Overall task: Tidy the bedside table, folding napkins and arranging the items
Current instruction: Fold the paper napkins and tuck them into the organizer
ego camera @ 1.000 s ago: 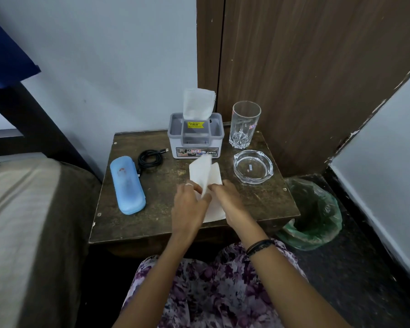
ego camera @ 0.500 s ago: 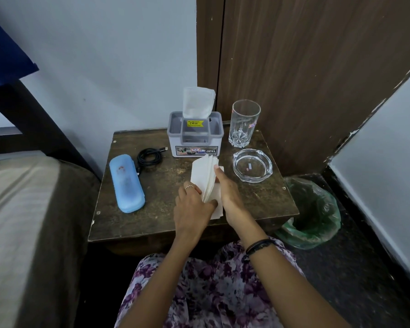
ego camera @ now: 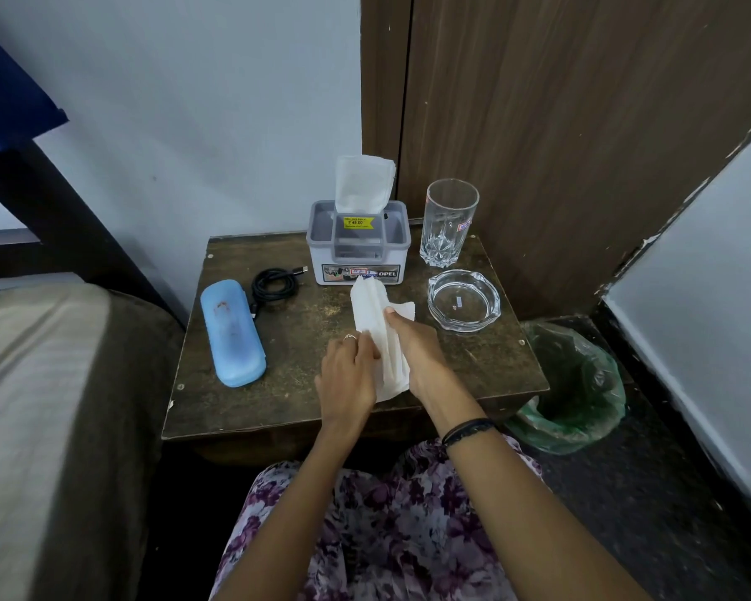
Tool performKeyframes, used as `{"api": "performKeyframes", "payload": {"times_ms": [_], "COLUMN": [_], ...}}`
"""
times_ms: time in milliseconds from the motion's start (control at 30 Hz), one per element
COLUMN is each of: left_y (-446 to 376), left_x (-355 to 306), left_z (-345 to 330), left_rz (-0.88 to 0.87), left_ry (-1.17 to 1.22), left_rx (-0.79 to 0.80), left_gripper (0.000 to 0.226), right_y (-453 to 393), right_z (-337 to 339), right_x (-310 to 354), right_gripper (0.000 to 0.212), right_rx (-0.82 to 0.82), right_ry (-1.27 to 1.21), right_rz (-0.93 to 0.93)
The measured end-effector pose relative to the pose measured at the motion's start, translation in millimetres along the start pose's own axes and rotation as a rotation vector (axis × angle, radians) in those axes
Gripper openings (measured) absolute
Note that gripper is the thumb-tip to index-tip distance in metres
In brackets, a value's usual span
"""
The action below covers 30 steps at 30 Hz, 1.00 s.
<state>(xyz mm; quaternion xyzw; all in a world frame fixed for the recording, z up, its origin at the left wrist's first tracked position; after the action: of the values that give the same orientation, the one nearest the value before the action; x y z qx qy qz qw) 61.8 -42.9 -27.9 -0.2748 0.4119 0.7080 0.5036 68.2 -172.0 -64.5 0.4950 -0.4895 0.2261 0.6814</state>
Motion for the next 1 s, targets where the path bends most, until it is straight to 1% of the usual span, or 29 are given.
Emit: {"api": "performKeyframes", "payload": {"times_ms": [100,167,233,267,333,367,400,467,533,567,600,667,700,767,833,900,967,1000], "left_y": [-7,-10,-11,-10,-10,-11,-12,-15,-20,-22,-25,-28,-28,-28,-26,-23,-19,-17], "left_x": [4,5,4,3,4,6,8,13,15,14,11,-1,-7,-18,-26,-29,-28,-28], "left_z": [-3,-3,-5,-7,-9,-8,-5,0,2,3,3,7,10,16,21,20,12,8], "left_rz": [0.033,0.033,0.006,-0.010,-0.022,-0.009,0.016,0.084,0.173,0.204,0.204,0.129,0.078,-0.027,-0.120,-0.168,-0.187,-0.191], "left_ry": [0.039,0.086,0.054,0.026,0.039,0.095,0.168,0.332,0.467,0.497,0.501,0.492,0.499,0.542,0.586,0.605,0.605,0.601], "left_rx": [0.060,0.078,0.080,0.085,0.089,0.091,0.093,0.094,0.143,0.179,0.216,0.263,0.262,0.240,0.222,0.223,0.249,0.269], "left_gripper": [0.016,0.010,0.015,0.017,0.020,0.022,0.025,0.035,0.049,0.050,0.045,0.025,0.017,0.009,0.016,0.021,0.024,0.027], "right_y": [-2,-3,-1,0,3,4,5,6,10,12,15,17,17,15,12,11,12,14], "right_z": [0,0,-1,-1,-4,-4,-5,-6,-10,-12,-14,-13,-13,-11,-11,-12,-18,-23], "right_x": [1,0,-1,-1,2,3,4,9,23,30,38,48,52,56,57,54,48,46], "right_gripper": [0.044,0.055,0.063,0.059,0.034,0.025,0.023,0.026,0.033,0.038,0.043,0.054,0.061,0.077,0.084,0.088,0.083,0.077], "right_rx": [0.002,0.010,0.014,0.022,0.056,0.072,0.086,0.140,0.239,0.292,0.331,0.358,0.356,0.361,0.386,0.412,0.440,0.454], "right_ry": [0.077,0.101,0.099,0.109,0.144,0.162,0.176,0.154,0.078,0.047,0.043,0.060,0.046,-0.013,-0.048,-0.058,-0.024,0.010], "right_rz": [0.003,0.001,-0.015,-0.011,0.046,0.078,0.105,0.173,0.299,0.366,0.434,0.538,0.568,0.596,0.607,0.593,0.568,0.573]}}
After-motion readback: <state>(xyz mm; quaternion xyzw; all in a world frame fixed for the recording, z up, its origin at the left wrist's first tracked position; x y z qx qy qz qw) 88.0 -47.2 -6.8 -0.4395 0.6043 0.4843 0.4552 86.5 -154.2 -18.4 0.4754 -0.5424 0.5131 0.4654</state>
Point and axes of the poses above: each hand's wrist, its own y-axis away from the middle knuckle, its own z-axis out of the back of the hand, x = y × z, the point moved 9 cm from there along -y, towards the middle knuckle, and after that the axes turned 10 degrees about z, right-handed, at the moved point
